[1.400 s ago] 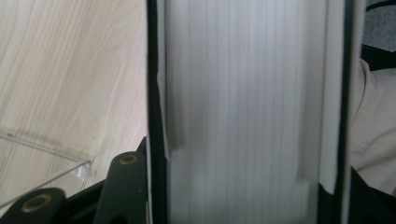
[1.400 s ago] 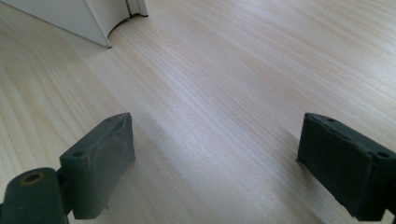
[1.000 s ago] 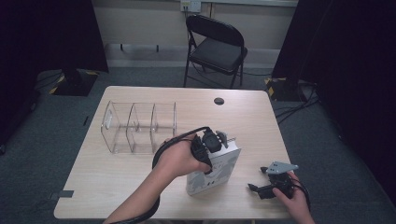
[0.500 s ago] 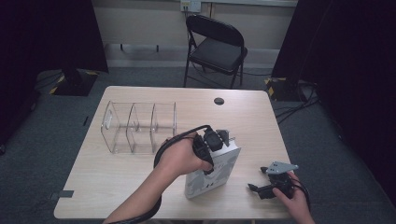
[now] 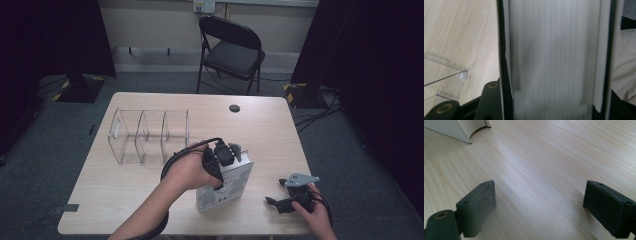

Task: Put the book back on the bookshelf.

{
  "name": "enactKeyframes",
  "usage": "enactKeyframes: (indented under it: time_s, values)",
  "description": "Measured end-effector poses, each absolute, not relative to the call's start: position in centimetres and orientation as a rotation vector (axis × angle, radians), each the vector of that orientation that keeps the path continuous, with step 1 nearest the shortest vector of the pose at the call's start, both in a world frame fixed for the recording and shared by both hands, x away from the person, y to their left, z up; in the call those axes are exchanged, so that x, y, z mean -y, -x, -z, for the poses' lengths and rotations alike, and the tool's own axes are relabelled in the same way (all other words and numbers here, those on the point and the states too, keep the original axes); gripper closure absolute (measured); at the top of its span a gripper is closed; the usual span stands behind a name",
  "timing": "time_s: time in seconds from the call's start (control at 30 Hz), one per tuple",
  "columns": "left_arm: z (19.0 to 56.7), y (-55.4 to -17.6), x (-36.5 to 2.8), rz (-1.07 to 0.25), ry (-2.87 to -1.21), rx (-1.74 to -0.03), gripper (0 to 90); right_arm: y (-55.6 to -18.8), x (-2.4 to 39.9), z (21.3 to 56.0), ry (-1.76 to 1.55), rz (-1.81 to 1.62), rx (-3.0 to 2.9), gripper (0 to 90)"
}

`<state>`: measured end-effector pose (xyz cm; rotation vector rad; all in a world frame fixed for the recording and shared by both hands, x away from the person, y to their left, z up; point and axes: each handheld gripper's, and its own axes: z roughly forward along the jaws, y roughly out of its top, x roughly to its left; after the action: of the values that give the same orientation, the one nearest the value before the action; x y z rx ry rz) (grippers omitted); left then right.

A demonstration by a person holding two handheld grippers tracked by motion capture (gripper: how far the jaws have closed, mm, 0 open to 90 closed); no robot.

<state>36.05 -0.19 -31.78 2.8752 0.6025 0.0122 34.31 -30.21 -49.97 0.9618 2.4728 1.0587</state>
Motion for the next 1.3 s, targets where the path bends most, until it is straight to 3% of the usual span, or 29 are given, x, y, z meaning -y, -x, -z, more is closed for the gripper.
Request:
enactKeyframes:
  time_s: [0.1, 0.17, 0.3, 0.83, 1.3]
  values:
    - [32.1, -36.1, 0.5, -0.010, -2.906, -0.620, 50.7, -34.3, 30.2, 50.0, -0.962, -1.060, -2.473, 10.2]
    - [32.7, -36.1, 0.7, -0.031, -2.950, -0.635, 42.4, -34.3, 30.2, 50.0, -0.955, -1.063, -2.472, 10.2]
    - [31.9, -36.1, 0.3, 0.006, -2.904, -0.592, 51.5, -34.4, 30.2, 50.0, -0.955, -1.065, -2.473, 10.2]
    - [31.6, -35.8, 0.0, 0.013, -2.892, -0.669, 52.7, -34.4, 30.2, 50.0, -0.955, -1.064, -2.473, 10.2]
    - [29.3, -36.2, -2.3, 0.030, -2.859, -0.844, 53.0, -34.4, 30.2, 50.0, -0.954, -1.065, -2.474, 10.2]
